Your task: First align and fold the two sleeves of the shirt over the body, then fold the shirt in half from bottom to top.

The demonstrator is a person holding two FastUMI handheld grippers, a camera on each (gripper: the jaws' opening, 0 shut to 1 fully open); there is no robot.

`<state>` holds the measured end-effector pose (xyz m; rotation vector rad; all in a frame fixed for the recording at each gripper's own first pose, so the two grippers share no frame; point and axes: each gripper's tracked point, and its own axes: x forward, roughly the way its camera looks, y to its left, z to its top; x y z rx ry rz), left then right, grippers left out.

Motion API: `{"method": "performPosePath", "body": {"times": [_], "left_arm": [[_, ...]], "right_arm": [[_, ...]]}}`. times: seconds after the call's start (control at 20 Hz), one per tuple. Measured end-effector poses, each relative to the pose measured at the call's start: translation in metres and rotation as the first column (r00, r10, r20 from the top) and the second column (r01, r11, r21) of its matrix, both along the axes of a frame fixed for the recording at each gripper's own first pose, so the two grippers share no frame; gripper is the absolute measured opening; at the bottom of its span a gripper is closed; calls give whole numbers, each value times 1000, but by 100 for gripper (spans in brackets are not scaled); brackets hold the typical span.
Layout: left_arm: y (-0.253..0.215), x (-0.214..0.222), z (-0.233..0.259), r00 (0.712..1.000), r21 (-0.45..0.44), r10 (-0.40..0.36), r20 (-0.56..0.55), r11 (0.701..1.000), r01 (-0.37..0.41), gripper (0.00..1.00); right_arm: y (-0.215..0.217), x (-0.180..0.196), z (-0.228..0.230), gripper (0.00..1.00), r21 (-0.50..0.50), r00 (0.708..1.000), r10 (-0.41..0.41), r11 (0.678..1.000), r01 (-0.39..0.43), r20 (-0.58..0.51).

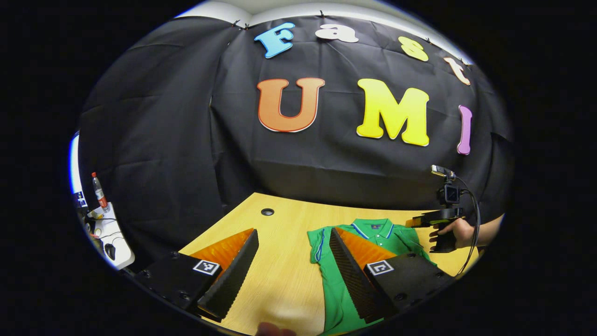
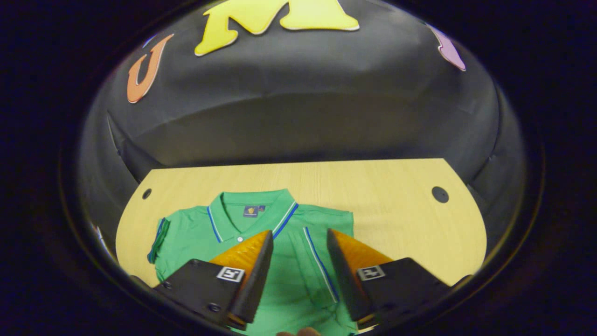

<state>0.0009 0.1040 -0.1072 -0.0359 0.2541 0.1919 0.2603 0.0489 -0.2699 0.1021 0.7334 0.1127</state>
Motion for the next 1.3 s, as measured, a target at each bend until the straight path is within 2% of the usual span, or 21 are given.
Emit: {"method": "performPosePath", "body": {"times": [0.05,0.1,0.2,0.25,0.4,0.55,0.6,0.7,0.75,0.85,1.0,1.1,1.3], "left_arm": [[-4,8,0,999,-5,-31,10,1000,31,99],[-6,14,0,998,-10,-56,18,998,56,98],[-9,29,-7,995,-26,-101,27,994,102,99],[-12,37,-13,991,-44,-131,22,990,132,98],[-15,58,-38,981,-75,-194,-13,978,193,99],[-19,81,-75,967,-110,-244,-71,966,236,98],[-20,89,-90,962,-113,-257,-93,963,246,99],[-24,102,-119,950,-115,-278,-141,958,263,99],[-25,111,-131,949,-113,-275,-155,959,260,99],[-20,123,-153,949,-107,-260,-180,964,243,99],[-15,138,-182,942,-94,-249,-225,968,234,99],[-19,147,-201,927,-74,-267,-263,964,257,98],[-23,159,-226,893,-27,-294,-341,952,303,91]], "right_arm": [[-14,-8,23,80,-16,999,-10,1000,11,44],[-21,-19,42,86,-25,997,-17,1000,19,76],[-33,-45,85,87,-25,988,-32,999,37,150],[-36,-58,103,82,-22,984,-32,999,37,178],[-40,-113,150,89,-3,970,-17,1000,18,244],[-41,-174,167,89,49,975,12,999,-24,223],[-49,-191,169,86,45,976,14,999,-24,218],[-63,-221,172,86,43,979,-3,999,-6,202],[-69,-231,172,89,45,980,-18,999,10,196],[-78,-244,173,86,45,981,-40,999,32,190],[-76,-251,175,86,62,982,-51,997,40,184],[-72,-251,173,89,83,983,-50,996,36,176],[-67,-249,166,86,106,987,-47,994,31,152]]}}
